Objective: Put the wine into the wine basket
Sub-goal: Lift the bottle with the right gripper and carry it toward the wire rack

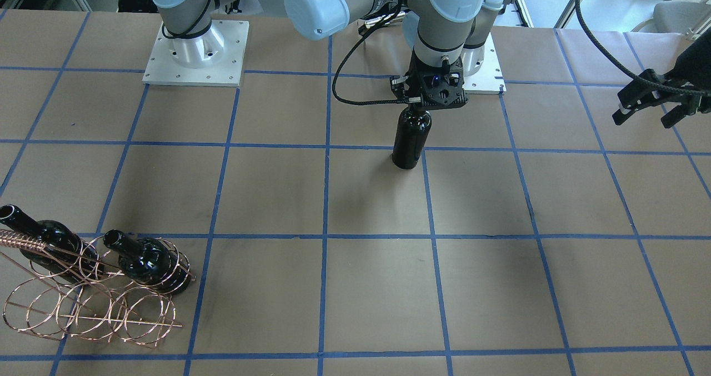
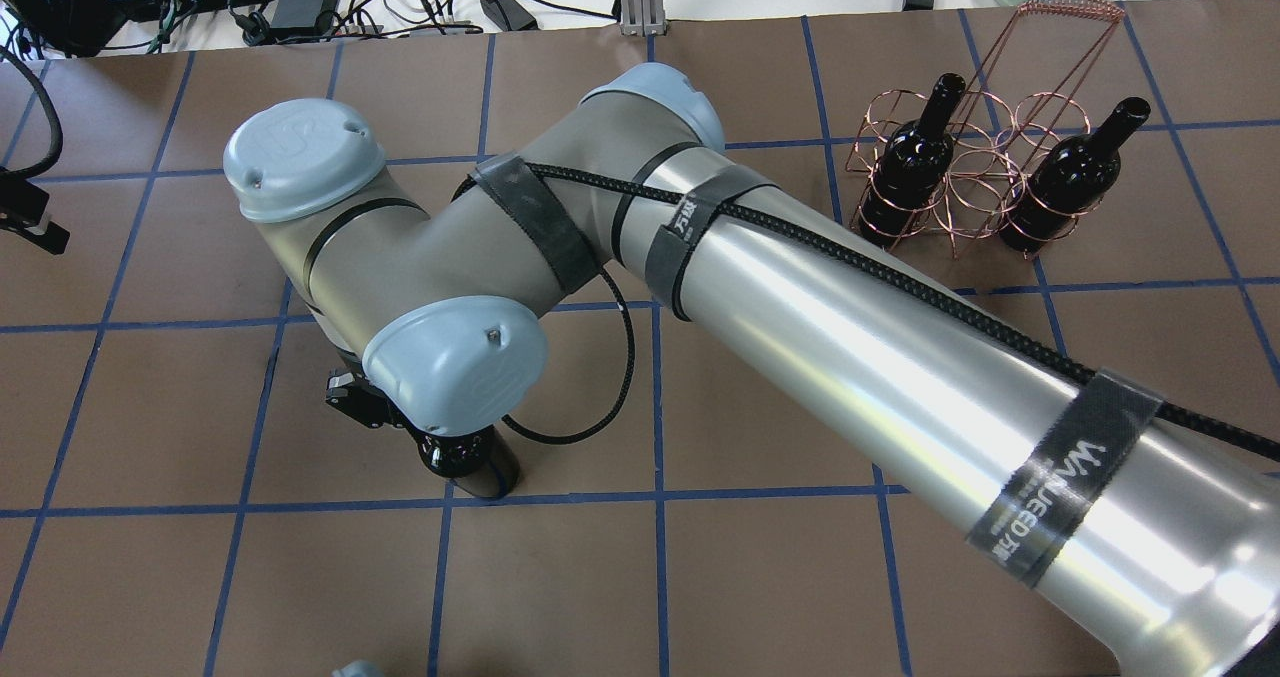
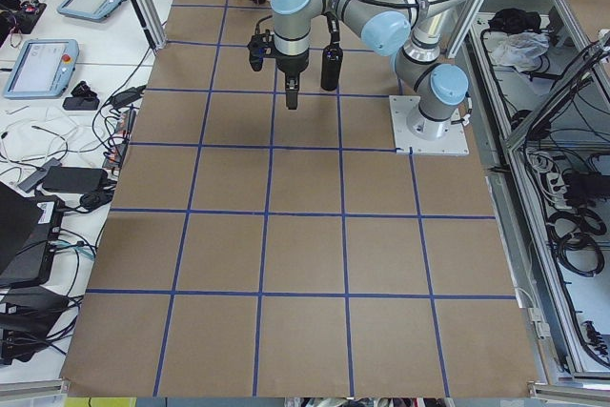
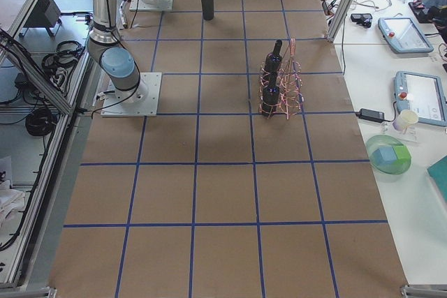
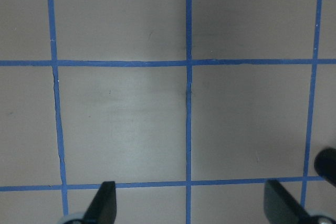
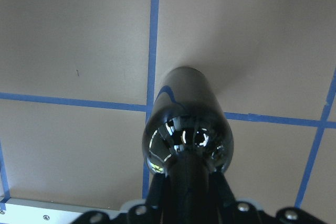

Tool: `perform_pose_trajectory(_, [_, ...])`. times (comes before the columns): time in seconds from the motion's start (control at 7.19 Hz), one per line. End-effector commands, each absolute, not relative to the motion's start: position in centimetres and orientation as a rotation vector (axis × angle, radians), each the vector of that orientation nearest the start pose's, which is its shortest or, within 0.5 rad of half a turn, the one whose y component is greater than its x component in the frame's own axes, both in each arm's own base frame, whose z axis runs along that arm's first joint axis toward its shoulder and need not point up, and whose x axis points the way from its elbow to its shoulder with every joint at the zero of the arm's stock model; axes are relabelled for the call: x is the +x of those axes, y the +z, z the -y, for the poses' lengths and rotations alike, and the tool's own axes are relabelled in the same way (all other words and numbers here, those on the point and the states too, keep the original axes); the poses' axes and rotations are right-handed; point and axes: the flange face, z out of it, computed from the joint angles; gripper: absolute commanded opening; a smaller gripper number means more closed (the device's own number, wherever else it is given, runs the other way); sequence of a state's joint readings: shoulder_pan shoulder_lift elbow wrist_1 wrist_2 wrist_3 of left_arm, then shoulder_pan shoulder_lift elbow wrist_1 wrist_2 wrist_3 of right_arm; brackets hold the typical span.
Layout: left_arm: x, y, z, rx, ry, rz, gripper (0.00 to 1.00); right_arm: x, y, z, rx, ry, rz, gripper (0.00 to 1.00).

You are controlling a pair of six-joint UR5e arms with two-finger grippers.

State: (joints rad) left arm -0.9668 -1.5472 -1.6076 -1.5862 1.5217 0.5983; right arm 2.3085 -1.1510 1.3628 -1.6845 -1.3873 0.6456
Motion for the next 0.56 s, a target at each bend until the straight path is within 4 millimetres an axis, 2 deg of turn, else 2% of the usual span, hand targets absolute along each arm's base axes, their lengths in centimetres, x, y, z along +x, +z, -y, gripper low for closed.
perform_pose_trajectory(0.0, [15.9,48.0,47.3,-0.011,-0.006,-3.199,1.00,54.4,36.5,38.1,-0.110,0.298,-3.032,0.00])
perform_pose_trajectory(0.14, [15.9,48.0,47.3,-0.011,-0.006,-3.199,1.00,53.5,36.7,39.0,-0.100,0.302,-3.041,0.00])
perform_pose_trajectory(0.28, [15.9,48.0,47.3,-0.011,-0.006,-3.199,1.00,51.7,38.1,40.7,-0.113,0.276,-3.037,0.00])
perform_pose_trajectory(0.42, [15.9,48.0,47.3,-0.011,-0.006,-3.199,1.00,48.9,39.6,42.4,-0.101,0.275,-3.037,0.00])
